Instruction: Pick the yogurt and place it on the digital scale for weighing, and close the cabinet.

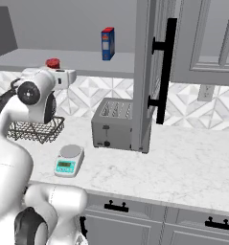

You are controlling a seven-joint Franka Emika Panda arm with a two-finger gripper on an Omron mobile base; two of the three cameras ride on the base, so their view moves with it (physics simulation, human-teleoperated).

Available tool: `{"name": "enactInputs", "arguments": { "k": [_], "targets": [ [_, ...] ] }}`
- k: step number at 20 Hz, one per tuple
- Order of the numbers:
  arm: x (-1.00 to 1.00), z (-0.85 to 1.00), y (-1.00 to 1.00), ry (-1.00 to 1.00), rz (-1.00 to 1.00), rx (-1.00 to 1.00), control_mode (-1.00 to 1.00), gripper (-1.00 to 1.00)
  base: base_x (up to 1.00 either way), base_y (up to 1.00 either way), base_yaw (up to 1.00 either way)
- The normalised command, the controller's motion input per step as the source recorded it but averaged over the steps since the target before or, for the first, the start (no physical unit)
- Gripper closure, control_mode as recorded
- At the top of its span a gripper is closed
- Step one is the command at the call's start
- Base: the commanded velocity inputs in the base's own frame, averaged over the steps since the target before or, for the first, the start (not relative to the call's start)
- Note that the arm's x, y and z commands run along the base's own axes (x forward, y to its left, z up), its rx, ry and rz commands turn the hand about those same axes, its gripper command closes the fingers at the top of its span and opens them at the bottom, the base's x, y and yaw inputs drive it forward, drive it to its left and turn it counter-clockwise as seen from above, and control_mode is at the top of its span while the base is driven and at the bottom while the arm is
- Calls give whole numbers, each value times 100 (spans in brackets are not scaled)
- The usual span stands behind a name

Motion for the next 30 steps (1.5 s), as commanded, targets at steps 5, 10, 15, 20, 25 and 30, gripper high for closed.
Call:
{"name": "enactInputs", "arguments": {
  "k": [5, 10, 15, 20, 25, 30],
  "targets": [
    [-66, -13, -20, 6, 13, 0, -100, 100, 0, 0, 0],
    [-28, -41, -11, 8, 23, 0, -100, 100, 0, 0, 0],
    [-27, -55, -3, 5, 24, -4, -100, 100, 0, 0, 0],
    [-20, -74, 3, 0, 15, -3, -100, 100, 0, 0, 0],
    [0, -51, 0, 0, 15, 0, -100, 100, 0, 0, 0],
    [0, -47, 0, 1, 16, 0, -100, 100, 0, 0, 0]
  ]
}}
